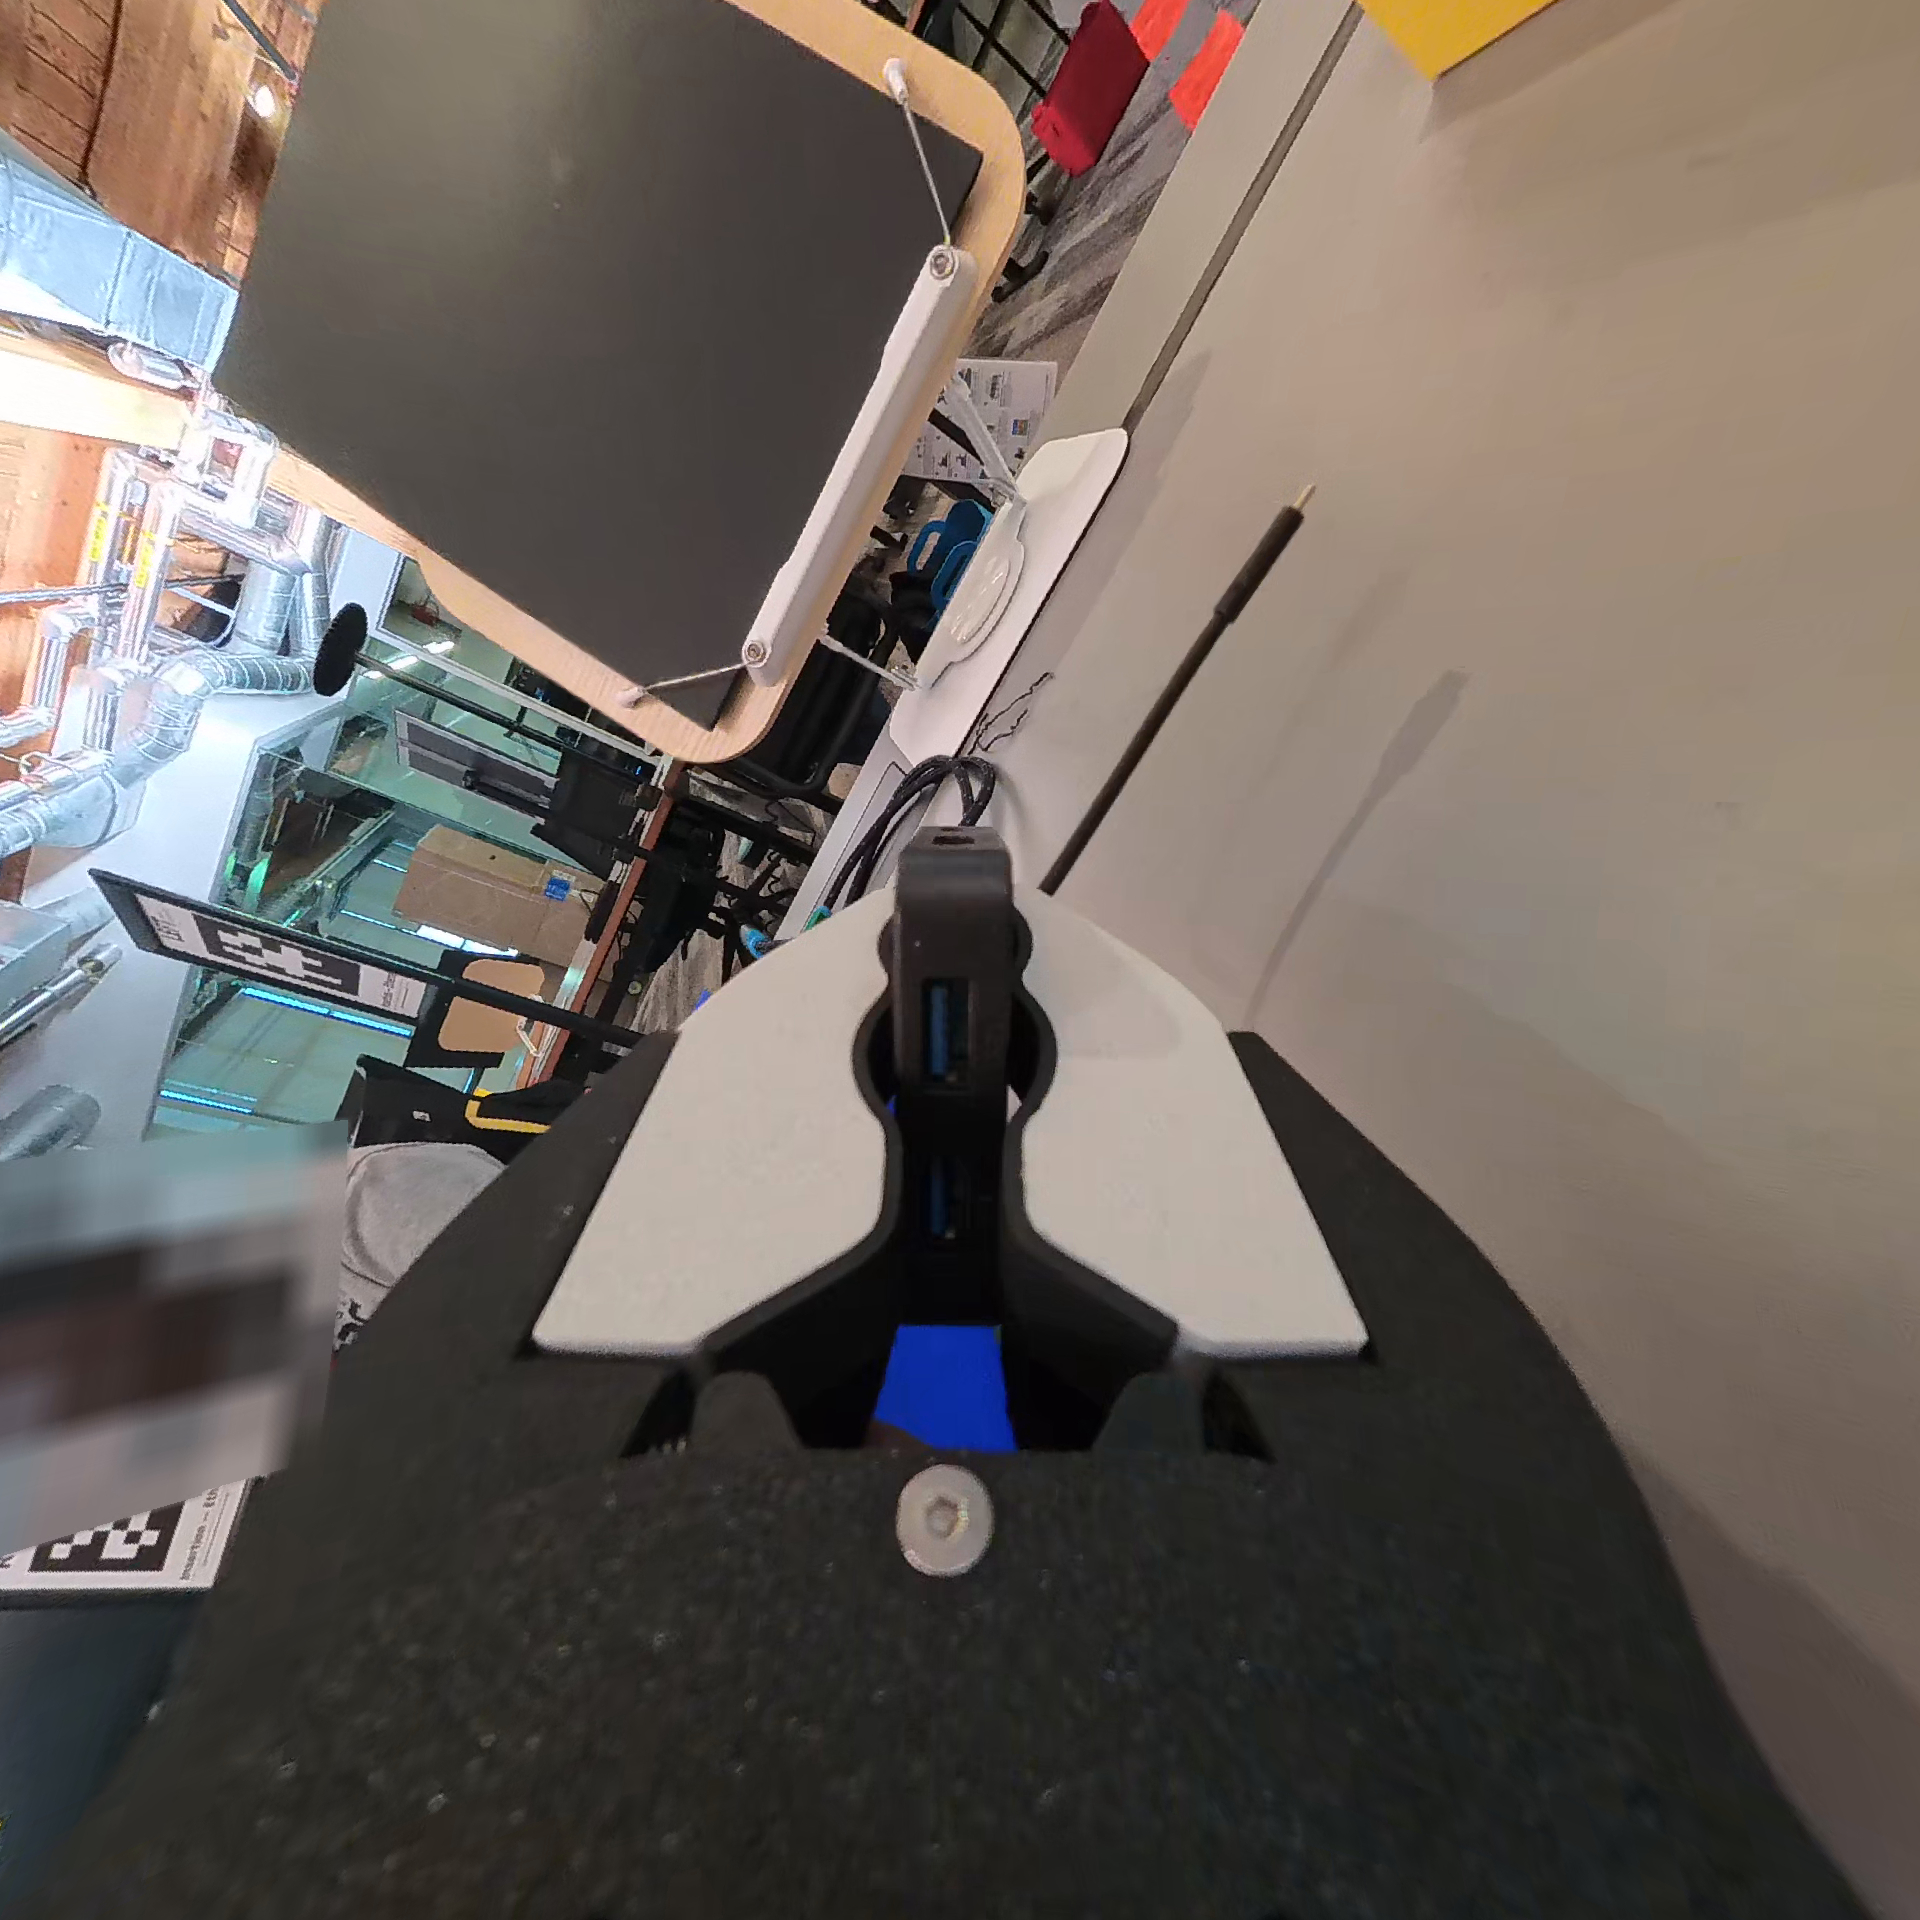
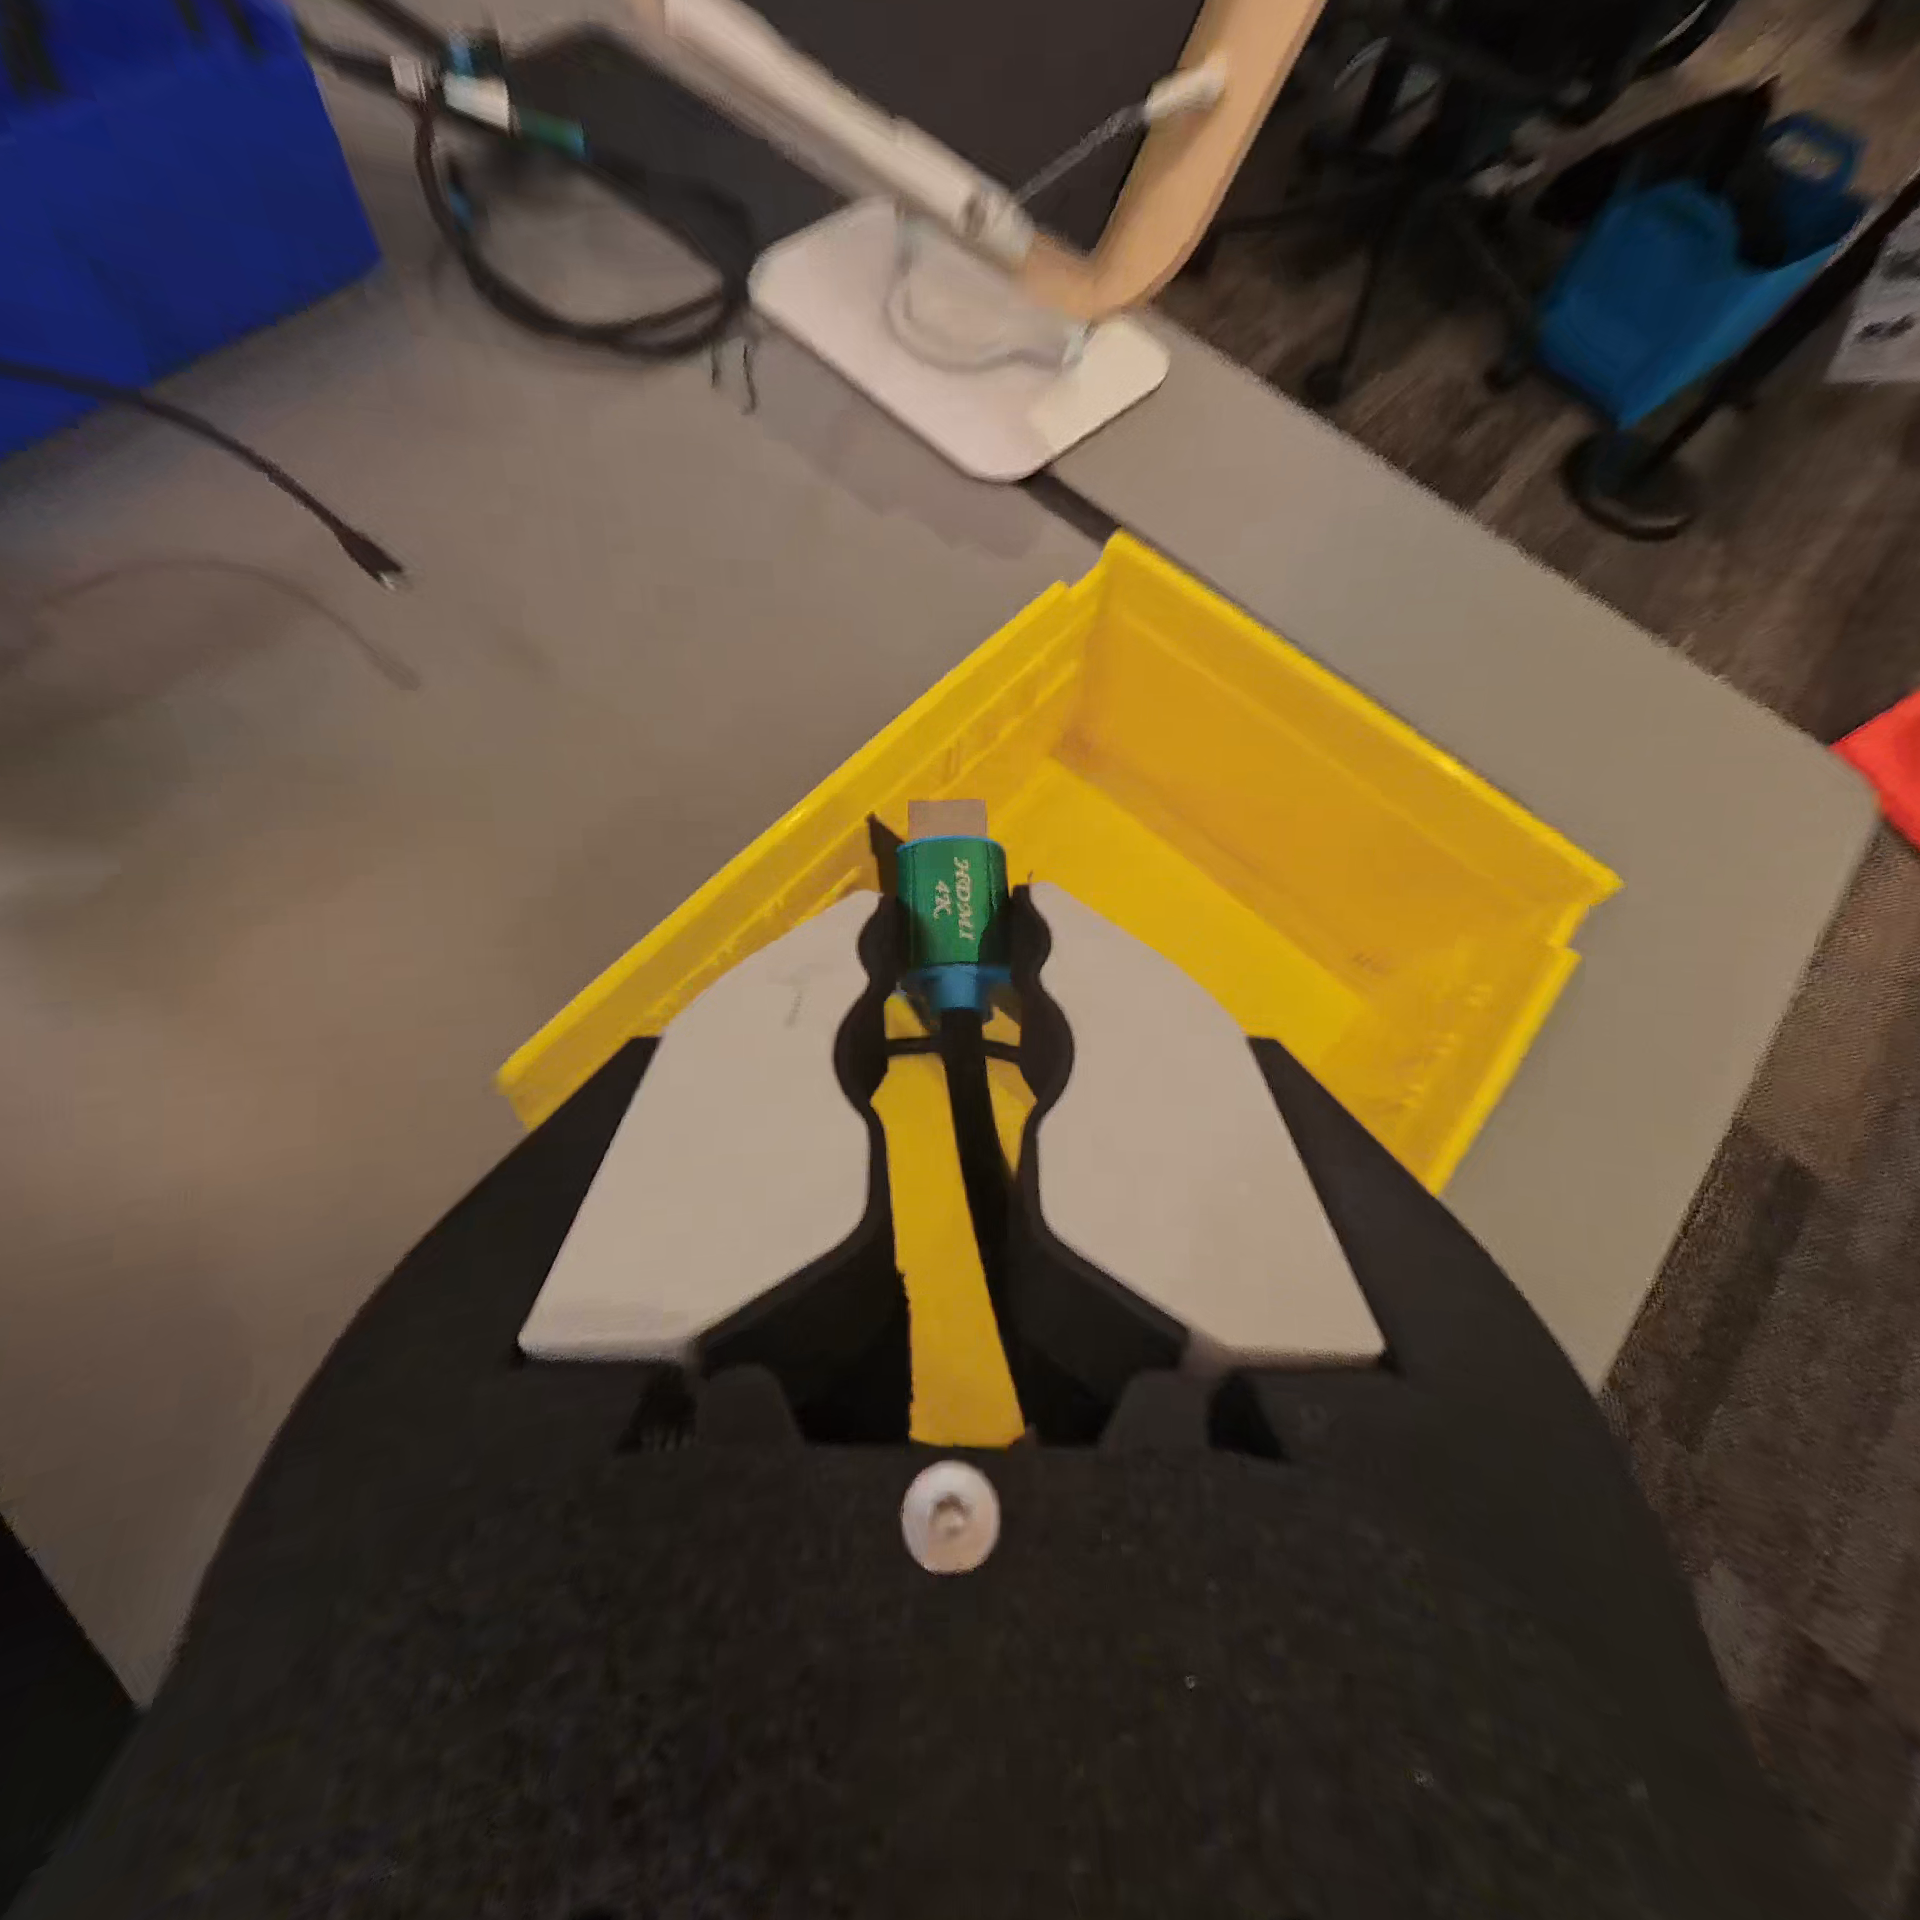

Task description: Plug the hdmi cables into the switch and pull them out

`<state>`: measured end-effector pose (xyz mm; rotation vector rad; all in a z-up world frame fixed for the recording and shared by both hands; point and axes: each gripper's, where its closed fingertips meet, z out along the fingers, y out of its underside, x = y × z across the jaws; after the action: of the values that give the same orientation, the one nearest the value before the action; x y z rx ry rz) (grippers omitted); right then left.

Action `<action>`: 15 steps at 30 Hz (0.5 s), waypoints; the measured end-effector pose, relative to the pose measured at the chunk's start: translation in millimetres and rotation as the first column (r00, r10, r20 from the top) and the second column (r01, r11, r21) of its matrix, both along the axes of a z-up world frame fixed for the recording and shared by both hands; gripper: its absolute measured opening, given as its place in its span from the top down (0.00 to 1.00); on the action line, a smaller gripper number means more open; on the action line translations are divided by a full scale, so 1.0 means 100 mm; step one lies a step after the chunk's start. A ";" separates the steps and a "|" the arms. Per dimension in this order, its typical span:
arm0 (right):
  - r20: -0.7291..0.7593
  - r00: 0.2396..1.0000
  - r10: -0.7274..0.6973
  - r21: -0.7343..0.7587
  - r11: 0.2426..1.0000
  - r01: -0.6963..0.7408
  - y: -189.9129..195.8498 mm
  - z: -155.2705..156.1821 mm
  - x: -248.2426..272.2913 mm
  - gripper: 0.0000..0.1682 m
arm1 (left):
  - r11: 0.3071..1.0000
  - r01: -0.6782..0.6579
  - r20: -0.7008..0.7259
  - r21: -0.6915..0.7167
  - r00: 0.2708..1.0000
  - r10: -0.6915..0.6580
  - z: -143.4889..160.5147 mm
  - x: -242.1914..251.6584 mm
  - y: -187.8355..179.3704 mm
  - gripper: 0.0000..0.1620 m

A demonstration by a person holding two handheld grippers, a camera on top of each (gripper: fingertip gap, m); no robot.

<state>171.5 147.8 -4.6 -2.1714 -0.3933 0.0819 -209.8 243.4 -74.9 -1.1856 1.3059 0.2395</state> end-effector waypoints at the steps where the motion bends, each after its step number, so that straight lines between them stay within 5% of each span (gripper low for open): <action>1: 0.008 1.000 0.023 -0.064 0.998 -0.023 0.08 -0.17 -0.05 0.88 | 1.000 0.002 -0.007 0.004 1.000 -0.002 -0.01 0.01 -0.01 0.91; 5: 0.052 0.980 0.193 -0.368 0.916 -0.161 0.13 -0.95 -0.33 0.88 | 0.999 0.018 -0.038 0.033 0.999 -0.016 -0.02 0.05 -0.07 0.91; 9: 0.020 0.959 0.284 -0.501 0.833 -0.236 -0.05 -1.50 -0.57 0.93 | 0.999 0.036 -0.057 0.037 0.998 -0.034 -0.06 0.08 -0.13 0.91; 12: -0.101 0.978 0.184 -0.431 0.877 -0.210 -0.06 -1.52 -0.59 0.93 | 0.998 0.041 -0.071 0.038 0.997 -0.038 -0.08 0.08 -0.14 0.91; 15: -0.131 0.986 0.101 -0.343 0.929 -0.141 -0.09 -1.25 -0.47 0.80 | 0.999 0.044 -0.060 0.026 0.997 -0.042 -0.08 0.09 -0.14 0.91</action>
<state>124.6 138.5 -129.8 -2.4786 -0.4783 0.3662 -201.3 229.2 -82.8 -1.1334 1.3747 0.2627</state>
